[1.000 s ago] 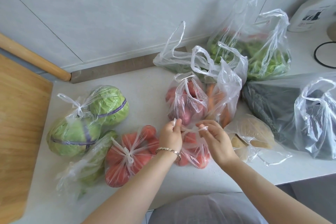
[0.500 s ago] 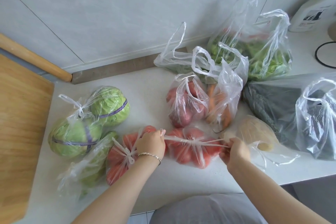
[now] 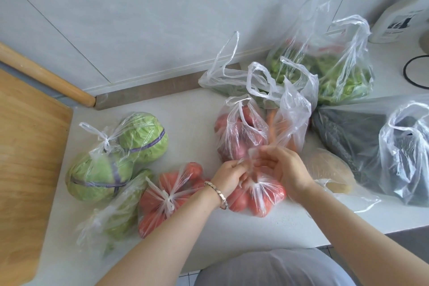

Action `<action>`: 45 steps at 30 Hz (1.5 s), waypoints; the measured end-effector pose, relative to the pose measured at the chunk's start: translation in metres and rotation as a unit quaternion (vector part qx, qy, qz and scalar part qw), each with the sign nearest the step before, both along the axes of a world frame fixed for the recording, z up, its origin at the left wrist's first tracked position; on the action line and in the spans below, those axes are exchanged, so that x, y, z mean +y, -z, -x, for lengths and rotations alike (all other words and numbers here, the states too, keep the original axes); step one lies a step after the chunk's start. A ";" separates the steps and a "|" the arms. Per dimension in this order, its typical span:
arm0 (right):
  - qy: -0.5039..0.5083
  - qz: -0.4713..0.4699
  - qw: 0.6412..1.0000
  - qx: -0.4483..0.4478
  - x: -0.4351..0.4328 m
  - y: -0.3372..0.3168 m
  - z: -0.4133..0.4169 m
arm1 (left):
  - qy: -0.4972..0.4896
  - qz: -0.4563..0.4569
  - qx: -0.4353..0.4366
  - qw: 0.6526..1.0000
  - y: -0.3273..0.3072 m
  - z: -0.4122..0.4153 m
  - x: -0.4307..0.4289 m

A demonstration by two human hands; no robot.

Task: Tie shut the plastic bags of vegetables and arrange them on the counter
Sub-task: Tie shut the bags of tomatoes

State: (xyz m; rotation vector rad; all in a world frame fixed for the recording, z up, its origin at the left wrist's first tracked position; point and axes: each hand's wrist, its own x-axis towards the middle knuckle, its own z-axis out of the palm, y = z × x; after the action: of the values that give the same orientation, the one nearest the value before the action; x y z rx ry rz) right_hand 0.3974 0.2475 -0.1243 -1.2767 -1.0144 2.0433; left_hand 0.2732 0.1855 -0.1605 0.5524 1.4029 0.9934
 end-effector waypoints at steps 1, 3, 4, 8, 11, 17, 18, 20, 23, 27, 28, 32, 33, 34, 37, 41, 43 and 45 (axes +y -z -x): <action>0.018 0.023 0.999 0.026 0.002 0.003 -0.001 | -0.015 0.004 -0.004 1.000 0.003 0.002 0.000; -0.012 -0.041 0.997 -0.057 0.003 0.012 -0.007 | -0.028 0.002 0.006 1.000 0.004 0.005 -0.001; -0.071 -0.104 0.984 -0.128 0.000 0.015 -0.010 | -0.029 -0.003 0.018 0.999 0.003 0.005 -0.001; -0.288 -0.235 0.905 -0.209 -0.024 0.025 -0.005 | -0.033 -0.040 0.074 0.996 -0.006 -0.001 -0.001; -0.203 -0.270 0.917 -0.212 -0.033 0.041 -0.001 | -0.055 -0.052 0.085 0.994 -0.009 -0.003 0.000; -0.018 -0.048 0.983 -0.174 -0.033 0.047 0.006 | -0.140 -0.039 0.133 0.980 -0.008 -0.003 -0.007; -0.046 -0.072 0.978 -0.188 -0.033 0.046 0.009 | -0.125 -0.056 0.134 0.981 -0.010 -0.006 -0.009; -0.144 -0.147 0.947 -0.248 -0.035 0.042 0.014 | -0.083 -0.091 0.133 0.983 -0.018 -0.012 -0.010; -0.252 -0.216 0.900 -0.284 -0.041 0.040 0.013 | -0.053 -0.106 0.102 0.988 -0.028 -0.023 0.001; -0.243 -0.214 0.919 -0.226 -0.045 0.039 0.005 | 0.001 -0.089 0.109 0.990 -0.027 -0.026 0.009; -0.225 -0.201 0.926 -0.225 -0.045 0.038 0.005 | 0.042 -0.086 0.157 0.983 -0.025 -0.024 0.008; -0.174 -0.148 0.954 -0.195 -0.042 0.040 0.001 | 0.226 -0.080 0.375 0.895 -0.007 -0.005 -0.004; -0.162 -0.134 0.960 -0.185 -0.042 0.043 -0.001 | 0.237 -0.083 0.401 0.881 -0.002 -0.002 -0.009; -0.149 -0.123 0.966 -0.171 -0.042 0.045 -0.002 | 0.235 -0.086 0.419 0.873 0.002 -0.001 -0.013; -0.089 -0.095 0.982 -0.137 -0.041 0.049 -0.004 | 0.217 -0.091 0.443 0.865 0.009 0.002 -0.021; -0.050 -0.106 0.981 -0.155 -0.040 0.054 -0.003 | 0.191 -0.078 0.417 0.885 0.011 0.005 -0.020; -0.022 -0.108 0.980 -0.163 -0.039 0.052 -0.001 | 0.168 -0.072 0.419 0.889 0.013 0.006 -0.019; 0.001 -0.107 0.980 -0.169 -0.038 0.052 0.001 | 0.148 -0.073 0.409 0.897 0.015 0.005 -0.017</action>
State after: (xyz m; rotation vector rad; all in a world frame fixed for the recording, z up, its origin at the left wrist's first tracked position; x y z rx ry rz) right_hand 0.3960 0.2092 -0.1760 -1.5345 -1.3425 1.6914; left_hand 0.2679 0.1684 -0.1758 1.3658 1.8984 0.6250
